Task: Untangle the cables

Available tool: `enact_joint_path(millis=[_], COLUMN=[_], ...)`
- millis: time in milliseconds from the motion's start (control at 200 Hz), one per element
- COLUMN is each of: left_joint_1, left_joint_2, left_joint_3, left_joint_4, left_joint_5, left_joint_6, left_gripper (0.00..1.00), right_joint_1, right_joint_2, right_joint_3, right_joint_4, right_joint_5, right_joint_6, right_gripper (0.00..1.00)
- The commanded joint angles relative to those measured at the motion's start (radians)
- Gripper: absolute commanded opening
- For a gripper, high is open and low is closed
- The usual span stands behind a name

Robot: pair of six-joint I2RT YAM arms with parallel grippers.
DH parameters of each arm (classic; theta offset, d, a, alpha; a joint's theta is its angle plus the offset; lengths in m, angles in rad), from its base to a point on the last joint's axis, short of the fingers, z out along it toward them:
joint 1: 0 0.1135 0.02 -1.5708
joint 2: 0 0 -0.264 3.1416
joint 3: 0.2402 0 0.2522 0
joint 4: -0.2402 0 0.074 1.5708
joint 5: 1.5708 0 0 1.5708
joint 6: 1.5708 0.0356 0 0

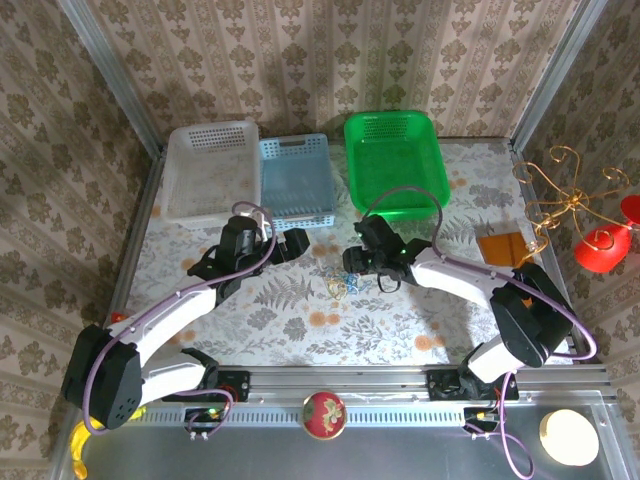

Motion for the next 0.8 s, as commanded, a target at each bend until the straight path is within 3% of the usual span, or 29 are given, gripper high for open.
enact_joint_path(millis=[0,550,695,795], left_joint_1=[0.006,0.005,0.005,0.005], left_joint_2=[-0.013,-0.013,-0.010,-0.010], left_joint_3=[0.030,0.041,0.048,0.050], left_joint_4=[-0.003,0.012,0.012,0.012], left_joint_5=[0.016,0.022,0.025,0.027], left_joint_6=[0.022,0.011,0.011,0.013], left_gripper=[1.00,1.00,1.00,1.00], right_joint_1=[-0.008,-0.008,-0.008,-0.008], right_joint_2=[0.026,0.244,0.280,0.281], right_joint_3=[0.017,0.152,0.175,0.181], right_joint_4=[0.030,0.039,0.032,0.027], right_joint_5=[0.041,0.058,0.072,0.078], right_joint_6=[-0.010,-0.088,-0.106,-0.118], right_gripper=[0.47,0.47,0.37,0.19])
